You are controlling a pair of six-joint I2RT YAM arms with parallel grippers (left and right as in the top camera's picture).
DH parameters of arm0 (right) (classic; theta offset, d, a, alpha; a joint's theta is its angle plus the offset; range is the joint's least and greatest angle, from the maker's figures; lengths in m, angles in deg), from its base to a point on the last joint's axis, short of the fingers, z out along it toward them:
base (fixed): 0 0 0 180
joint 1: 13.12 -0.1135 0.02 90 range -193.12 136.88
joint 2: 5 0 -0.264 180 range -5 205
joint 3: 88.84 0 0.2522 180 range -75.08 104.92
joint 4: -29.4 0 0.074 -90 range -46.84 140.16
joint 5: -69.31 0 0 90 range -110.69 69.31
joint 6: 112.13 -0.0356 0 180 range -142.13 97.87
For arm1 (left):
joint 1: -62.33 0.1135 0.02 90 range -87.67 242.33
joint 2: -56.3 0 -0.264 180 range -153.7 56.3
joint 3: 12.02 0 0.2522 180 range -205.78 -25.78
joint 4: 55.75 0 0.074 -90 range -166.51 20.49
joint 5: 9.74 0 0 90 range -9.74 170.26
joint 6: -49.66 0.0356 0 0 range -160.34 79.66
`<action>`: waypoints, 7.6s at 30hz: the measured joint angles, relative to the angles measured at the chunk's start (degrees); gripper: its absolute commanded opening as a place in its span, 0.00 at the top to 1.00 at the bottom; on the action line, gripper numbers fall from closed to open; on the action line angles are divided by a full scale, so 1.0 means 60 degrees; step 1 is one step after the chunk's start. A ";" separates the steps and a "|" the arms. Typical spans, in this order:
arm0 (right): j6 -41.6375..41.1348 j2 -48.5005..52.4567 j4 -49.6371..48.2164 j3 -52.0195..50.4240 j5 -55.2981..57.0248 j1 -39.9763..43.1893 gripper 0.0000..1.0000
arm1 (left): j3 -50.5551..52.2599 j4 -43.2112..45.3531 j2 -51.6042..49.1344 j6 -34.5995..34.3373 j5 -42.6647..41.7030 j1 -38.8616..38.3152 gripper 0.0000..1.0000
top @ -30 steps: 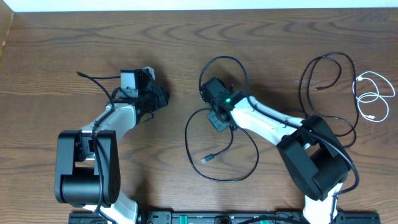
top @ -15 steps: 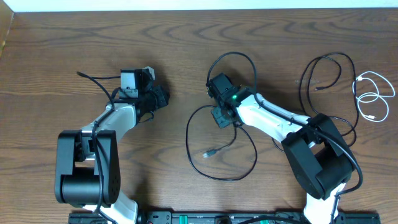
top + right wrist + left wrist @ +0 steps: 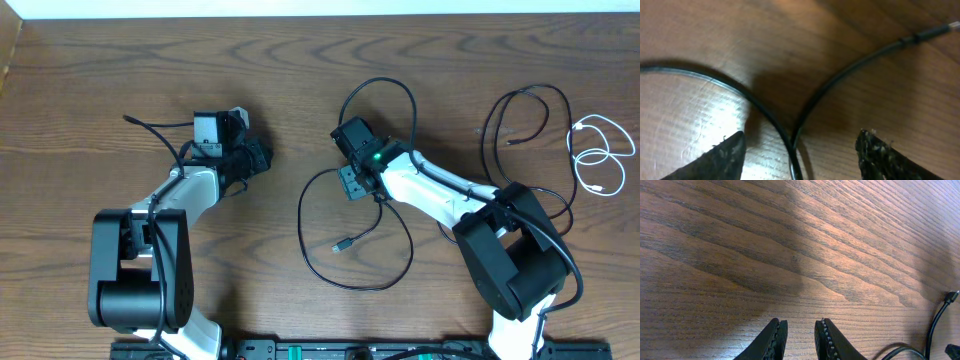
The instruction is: Untangle cables
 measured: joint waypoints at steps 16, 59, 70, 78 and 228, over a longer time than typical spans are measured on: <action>-0.1282 0.0098 0.0495 0.0073 -0.0233 0.0426 0.36 | 0.0000 0.0000 0.0000 0.0000 -0.0004 0.0000 0.75; -0.0659 0.0197 0.1224 0.0036 -0.5220 0.2200 0.99 | 0.0000 0.0157 0.0000 -0.0004 -0.0794 0.0000 0.75; 0.0062 0.0204 0.1443 0.0000 -0.6670 0.2557 0.99 | 0.0000 0.0299 0.0000 -0.0025 -0.1625 -0.0011 0.74; 0.0554 0.0204 0.2157 -0.0011 -0.7111 0.2943 0.99 | 0.0000 0.0393 0.0000 -0.0025 -0.1712 -0.0011 0.74; -0.0386 -0.3574 -0.0087 -0.2014 -0.4408 0.2193 0.99 | 0.0000 0.0444 0.0000 -0.0025 -0.1716 -0.0011 0.75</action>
